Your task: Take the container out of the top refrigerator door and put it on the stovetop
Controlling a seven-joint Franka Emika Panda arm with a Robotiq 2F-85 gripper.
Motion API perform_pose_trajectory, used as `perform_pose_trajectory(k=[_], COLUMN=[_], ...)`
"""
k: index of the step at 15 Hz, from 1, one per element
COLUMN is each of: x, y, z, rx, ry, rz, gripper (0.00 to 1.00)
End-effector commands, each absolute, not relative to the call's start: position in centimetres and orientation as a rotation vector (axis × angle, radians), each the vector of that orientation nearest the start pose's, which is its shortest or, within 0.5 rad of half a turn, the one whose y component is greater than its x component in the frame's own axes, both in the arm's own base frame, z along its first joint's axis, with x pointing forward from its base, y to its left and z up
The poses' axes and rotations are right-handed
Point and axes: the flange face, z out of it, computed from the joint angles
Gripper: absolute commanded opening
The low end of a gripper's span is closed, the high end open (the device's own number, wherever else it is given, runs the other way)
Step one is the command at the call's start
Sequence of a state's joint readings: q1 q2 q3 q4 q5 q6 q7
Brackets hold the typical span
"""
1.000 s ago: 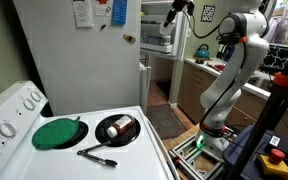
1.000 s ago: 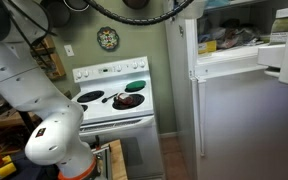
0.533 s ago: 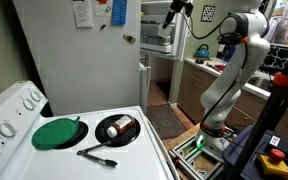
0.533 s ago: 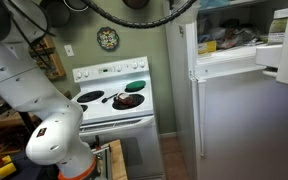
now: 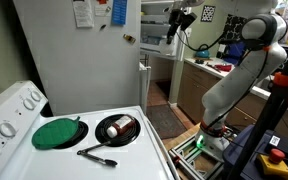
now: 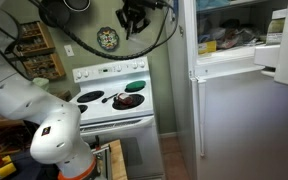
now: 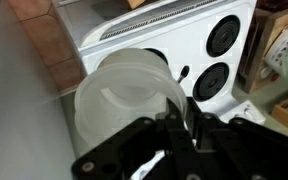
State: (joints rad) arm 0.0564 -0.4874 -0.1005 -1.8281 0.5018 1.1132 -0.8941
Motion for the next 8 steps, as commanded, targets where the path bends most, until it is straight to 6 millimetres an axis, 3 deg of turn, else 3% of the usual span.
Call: perform_pose_trajectory(k=[1, 2, 3, 5, 8], x=[31.2, 31.3, 32.3, 32.0, 32.0], y=[6.9, 8.1, 6.5, 8.1, 8.3], z=[67.0, 66.0, 68.1, 66.5, 66.1], rx=[-2.062, -2.016, -2.103, -2.047, -2.032], ry=[-1.445, -1.475, -1.415, -1.458, -1.467], rz=[0.071, 0.081, 0.054, 0.101, 0.108], gripper=[0.05, 0.05, 0.12, 0.12, 0.12])
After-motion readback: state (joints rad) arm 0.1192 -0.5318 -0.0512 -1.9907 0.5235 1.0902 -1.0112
